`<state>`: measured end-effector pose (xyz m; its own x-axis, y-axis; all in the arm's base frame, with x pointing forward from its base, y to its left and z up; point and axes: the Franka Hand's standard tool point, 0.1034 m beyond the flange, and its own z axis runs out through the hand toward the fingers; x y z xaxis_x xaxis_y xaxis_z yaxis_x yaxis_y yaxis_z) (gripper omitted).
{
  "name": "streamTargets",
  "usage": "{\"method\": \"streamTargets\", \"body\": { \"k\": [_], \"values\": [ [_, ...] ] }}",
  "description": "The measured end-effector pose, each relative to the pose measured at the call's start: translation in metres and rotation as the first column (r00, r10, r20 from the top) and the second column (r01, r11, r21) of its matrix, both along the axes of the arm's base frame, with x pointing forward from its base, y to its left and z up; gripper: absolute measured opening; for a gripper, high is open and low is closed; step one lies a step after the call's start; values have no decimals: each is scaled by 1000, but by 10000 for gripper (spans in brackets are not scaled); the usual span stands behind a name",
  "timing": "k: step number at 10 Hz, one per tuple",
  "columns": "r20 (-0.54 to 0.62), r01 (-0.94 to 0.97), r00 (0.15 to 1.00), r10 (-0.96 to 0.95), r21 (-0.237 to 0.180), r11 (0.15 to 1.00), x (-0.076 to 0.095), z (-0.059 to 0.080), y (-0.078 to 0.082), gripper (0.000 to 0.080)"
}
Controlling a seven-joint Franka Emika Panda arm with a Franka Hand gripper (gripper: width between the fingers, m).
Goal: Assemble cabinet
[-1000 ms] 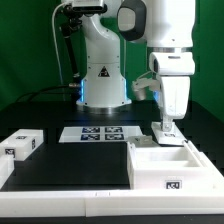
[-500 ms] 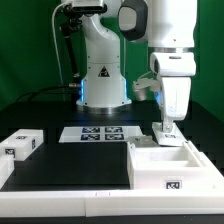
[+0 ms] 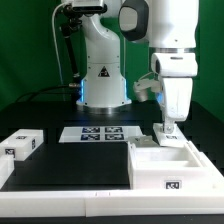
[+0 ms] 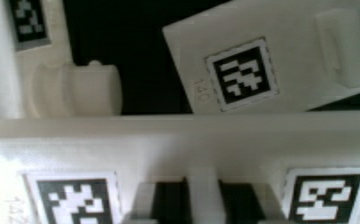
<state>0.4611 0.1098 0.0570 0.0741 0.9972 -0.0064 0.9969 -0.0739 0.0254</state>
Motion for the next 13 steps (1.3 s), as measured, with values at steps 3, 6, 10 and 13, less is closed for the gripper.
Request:
{"method": "streamTargets", "body": {
  "k": [3,6,10,13],
  "values": [
    [-1,2,1000,-2,0,1000,1,-1,-1,70],
    [0,29,1000,-29,-5,1000,25,1,2,70],
    [10,13,1000,-13,3,1000,50,-2,2,70],
    [13,-4,1000,4,4,1000,52,-1,2,70]
  ]
}}
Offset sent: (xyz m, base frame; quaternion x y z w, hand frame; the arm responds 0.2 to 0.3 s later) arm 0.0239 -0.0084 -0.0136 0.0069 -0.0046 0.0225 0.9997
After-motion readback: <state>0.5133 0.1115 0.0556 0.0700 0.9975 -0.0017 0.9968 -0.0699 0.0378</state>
